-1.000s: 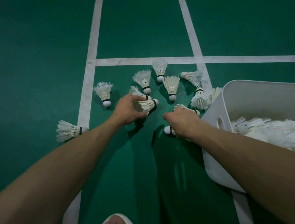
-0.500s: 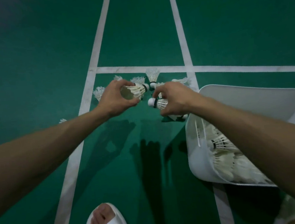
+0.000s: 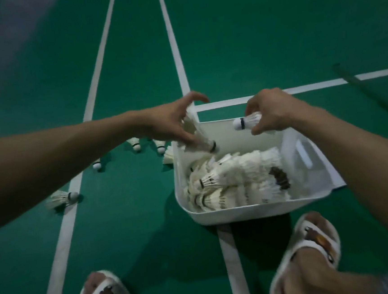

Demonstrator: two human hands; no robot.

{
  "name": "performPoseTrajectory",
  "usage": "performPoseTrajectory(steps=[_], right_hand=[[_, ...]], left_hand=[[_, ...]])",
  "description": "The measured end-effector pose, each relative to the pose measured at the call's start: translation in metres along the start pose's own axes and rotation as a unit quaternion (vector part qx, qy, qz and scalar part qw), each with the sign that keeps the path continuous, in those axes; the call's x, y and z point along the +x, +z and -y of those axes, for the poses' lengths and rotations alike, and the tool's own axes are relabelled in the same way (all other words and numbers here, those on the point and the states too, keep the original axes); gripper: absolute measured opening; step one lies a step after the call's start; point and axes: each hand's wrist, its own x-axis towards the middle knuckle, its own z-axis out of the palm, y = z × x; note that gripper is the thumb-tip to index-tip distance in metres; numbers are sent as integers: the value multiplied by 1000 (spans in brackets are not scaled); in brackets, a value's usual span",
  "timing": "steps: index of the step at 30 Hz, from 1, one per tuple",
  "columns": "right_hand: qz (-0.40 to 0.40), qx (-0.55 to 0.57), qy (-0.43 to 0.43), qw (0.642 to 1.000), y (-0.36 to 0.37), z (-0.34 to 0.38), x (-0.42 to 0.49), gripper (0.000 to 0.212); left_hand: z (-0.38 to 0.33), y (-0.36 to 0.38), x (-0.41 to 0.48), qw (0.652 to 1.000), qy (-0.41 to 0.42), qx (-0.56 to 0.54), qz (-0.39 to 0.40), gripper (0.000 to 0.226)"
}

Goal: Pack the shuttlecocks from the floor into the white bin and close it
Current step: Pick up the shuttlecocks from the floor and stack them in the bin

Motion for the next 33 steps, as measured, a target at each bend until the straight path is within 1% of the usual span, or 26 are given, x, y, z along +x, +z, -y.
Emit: performPoseTrajectory(steps=[3, 5, 7, 9, 11, 13, 16, 19, 22, 25, 29, 33], right_hand=[[17, -15, 17, 1000, 19, -38, -15, 44], [27, -14, 28, 999, 34, -59, -21, 44], [38, -6, 42, 998, 45, -77, -26, 45], [45, 2, 54, 998, 52, -88, -30, 47], [48, 5, 56, 997, 57, -92, -31, 50], [48, -9, 55, 997, 63, -92, -30, 51], [49, -30, 49, 997, 78, -91, -27, 51], [60, 13, 53, 997, 90, -89, -24, 52], [80, 94, 43, 991, 98, -87, -21, 67], [85, 130, 35, 987, 96, -89, -21, 78], [87, 166, 68, 980, 89, -99, -18, 78], [103, 136, 80, 982, 94, -95, -15, 69]], left_hand=[[-25, 36, 36, 991, -10, 66, 112, 92], [-29, 57, 58, 981, -36, 69, 175, 96], [-32, 72, 75, 967, -76, 44, 240, 95], [-33, 82, 87, 950, -115, 34, 289, 91], [-33, 88, 97, 935, -140, 70, 319, 88], [-36, 93, 106, 925, -159, 111, 328, 87], [-42, 99, 116, 915, -175, 138, 337, 81], [-44, 102, 124, 908, -182, 142, 350, 76], [-40, 99, 126, 907, -184, 127, 356, 75], [-36, 95, 125, 906, -177, 116, 368, 75], [-32, 88, 121, 909, -165, 94, 371, 74], [-25, 82, 113, 916, -152, 73, 365, 73]])
